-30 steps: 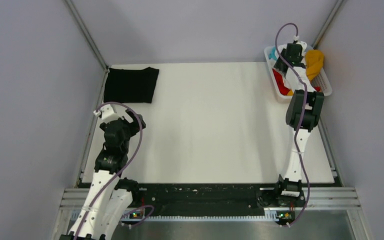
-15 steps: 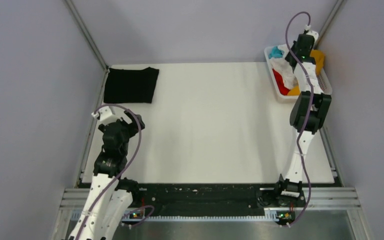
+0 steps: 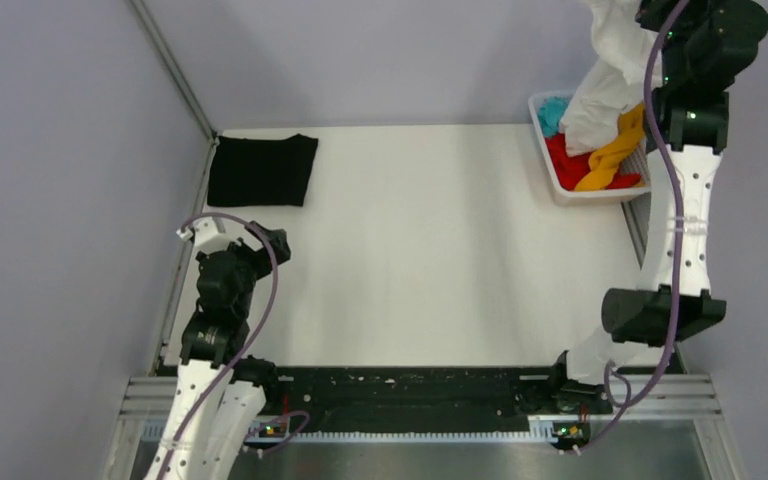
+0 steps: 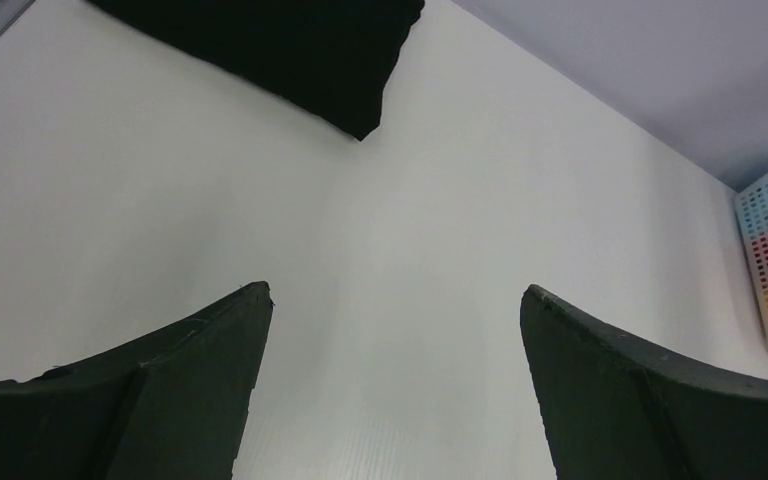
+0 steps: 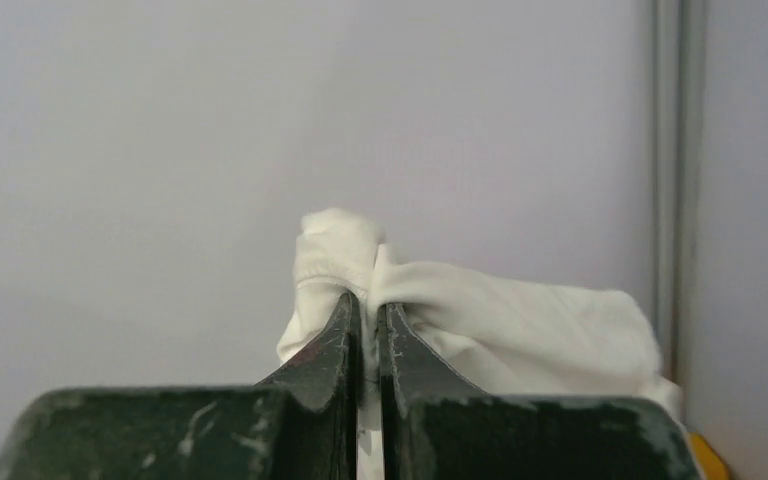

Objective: Fold and stack the t-shirts
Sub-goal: Grab crumpled tshirt from bin with the right arm, then move the tshirt to the center of the board

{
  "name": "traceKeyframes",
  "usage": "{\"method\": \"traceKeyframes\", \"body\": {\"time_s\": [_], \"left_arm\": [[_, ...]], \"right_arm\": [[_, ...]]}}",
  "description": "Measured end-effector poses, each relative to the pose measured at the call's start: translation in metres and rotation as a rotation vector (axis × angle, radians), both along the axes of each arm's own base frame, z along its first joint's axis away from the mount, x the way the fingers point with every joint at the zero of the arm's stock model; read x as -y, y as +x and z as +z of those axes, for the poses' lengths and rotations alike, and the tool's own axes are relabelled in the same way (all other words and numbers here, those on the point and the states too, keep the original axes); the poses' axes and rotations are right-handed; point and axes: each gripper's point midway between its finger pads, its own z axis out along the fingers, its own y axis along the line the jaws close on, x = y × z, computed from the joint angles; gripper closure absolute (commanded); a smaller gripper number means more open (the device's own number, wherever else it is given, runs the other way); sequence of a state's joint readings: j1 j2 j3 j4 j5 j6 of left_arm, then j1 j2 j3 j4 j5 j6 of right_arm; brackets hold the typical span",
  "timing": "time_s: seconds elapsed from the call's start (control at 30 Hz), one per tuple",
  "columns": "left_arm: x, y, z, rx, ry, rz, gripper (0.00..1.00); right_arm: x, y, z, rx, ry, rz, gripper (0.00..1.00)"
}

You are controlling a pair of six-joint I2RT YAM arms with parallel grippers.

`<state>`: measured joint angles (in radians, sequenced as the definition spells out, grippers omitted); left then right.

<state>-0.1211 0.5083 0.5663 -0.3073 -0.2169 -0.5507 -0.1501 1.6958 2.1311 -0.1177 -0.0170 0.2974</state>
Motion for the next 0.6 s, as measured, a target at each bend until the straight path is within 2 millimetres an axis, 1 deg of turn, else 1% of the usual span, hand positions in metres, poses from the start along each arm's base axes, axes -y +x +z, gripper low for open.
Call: {"method": "traceKeyframes", "body": {"time_s": [0.07, 0.13, 0.2, 0.27, 0.33, 0.4, 0.47, 0.53, 0.6], "left_arm": [[0.005, -0.003, 0.002, 0.004, -0.013, -0.024, 0.01], [0.009, -0.006, 0.005, 0.014, -0.031, -0.046, 0.01], [0.013, -0.009, 0.008, 0.018, -0.048, -0.066, 0.01], [0.019, -0.011, 0.007, 0.008, -0.069, -0.092, 0.01], [0.025, -0.014, 0.004, -0.010, -0.089, -0.118, 0.01], [0.030, -0.017, 0.001, -0.031, -0.105, -0.141, 0.01], [0.035, -0.020, -0.004, -0.059, -0.120, -0.166, 0.01], [0.039, -0.024, -0.008, -0.088, -0.131, -0.186, 0.01], [0.041, -0.028, -0.010, -0.115, -0.141, -0.199, 0.01]], "right_arm": [[-0.030, -0.038, 0.040, 0.099, -0.005, 0.087, 1.00], [-0.065, -0.066, 0.068, 0.175, -0.007, 0.206, 1.00], [-0.103, -0.091, 0.087, 0.231, 0.002, 0.356, 1.00], [-0.142, -0.109, 0.096, 0.259, 0.020, 0.513, 1.00], [-0.180, -0.123, 0.095, 0.251, 0.043, 0.666, 1.00], [-0.218, -0.134, 0.088, 0.220, 0.066, 0.803, 1.00], [-0.257, -0.146, 0.078, 0.177, 0.086, 0.936, 1.00], [-0.289, -0.158, 0.064, 0.137, 0.098, 1.036, 1.00], [-0.315, -0.168, 0.047, 0.096, 0.106, 1.109, 1.00]]}}
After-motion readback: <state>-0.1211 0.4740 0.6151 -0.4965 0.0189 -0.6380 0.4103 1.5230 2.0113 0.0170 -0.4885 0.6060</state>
